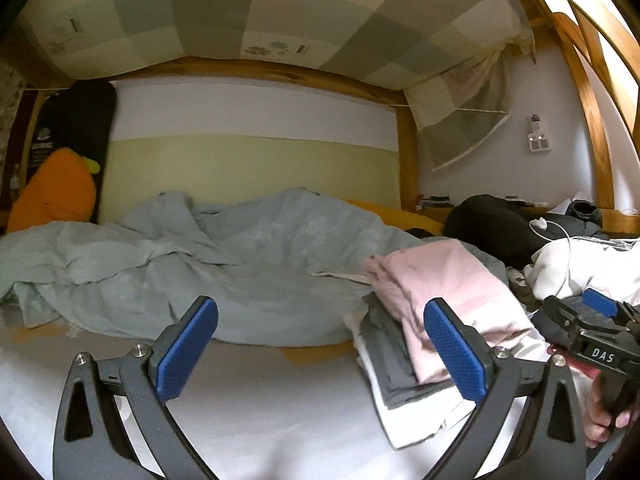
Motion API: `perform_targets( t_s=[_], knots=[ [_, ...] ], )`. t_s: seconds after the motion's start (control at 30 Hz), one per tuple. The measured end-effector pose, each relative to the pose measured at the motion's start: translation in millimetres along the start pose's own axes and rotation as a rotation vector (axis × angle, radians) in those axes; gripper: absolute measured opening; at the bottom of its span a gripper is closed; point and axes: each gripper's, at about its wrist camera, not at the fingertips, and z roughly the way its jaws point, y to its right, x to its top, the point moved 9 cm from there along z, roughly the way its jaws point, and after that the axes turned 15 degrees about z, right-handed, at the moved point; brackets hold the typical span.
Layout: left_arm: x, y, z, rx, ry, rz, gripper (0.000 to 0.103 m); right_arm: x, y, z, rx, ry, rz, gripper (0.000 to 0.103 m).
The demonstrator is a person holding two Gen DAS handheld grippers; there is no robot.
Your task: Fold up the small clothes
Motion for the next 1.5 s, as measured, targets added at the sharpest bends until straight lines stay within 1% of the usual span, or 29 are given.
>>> perform_targets(
  t_s=[0.07,0.17,0.27,0.43,0.6,0.7,0.8,1.27,1.5],
  knots=[
    [-9.8,0.9,-1.4,0.001,-0.013,0.007,0.102,-6.0,2.4,0.7,-0.001,-0.005,-0.019,0.103],
    [-25.5,7.3,-2.8,0.001,-0.025,0.02,0.102,-9.0,3.5,2.2,0.024,-0.012,0.004,0.103],
    [-40.6,14.2,-3.5,0.026,-0.049,0.041,0.102,-14.7,0.0,5.4,0.034,-0.02,0.0,0.103],
    [-37.1,14.2,-10.1,0.063,-0.022,0.056,0.102,-17.0,-5.2,2.7,0.037,-0.004,-0.028,0.103],
    [-37.1,11.5,-11.7,0.085,-0.019,0.057,0.102,-19.6,-2.7,7.3,0.031,-0.023,-0.021,0.103],
    [-40.7,3.9,-7.7,0.083,-0.039,0.025,0.102,-20.2,-3.3,8.3,0.027,-0.025,-0.029,0.103],
    [-41.8,1.5,-7.5,0.085,-0.044,0.016,0.102,-20.7,-5.0,7.8,0.028,-0.022,-0.04,0.103],
    [-41.3,4.8,-7.8,0.086,-0.041,0.03,0.102,-20.7,-5.1,7.2,0.025,-0.016,-0.04,0.103],
    [-37.5,12.0,-11.2,0.092,-0.023,0.065,0.102,-22.3,-4.9,9.1,0.029,-0.022,-0.041,0.103]
  ],
)
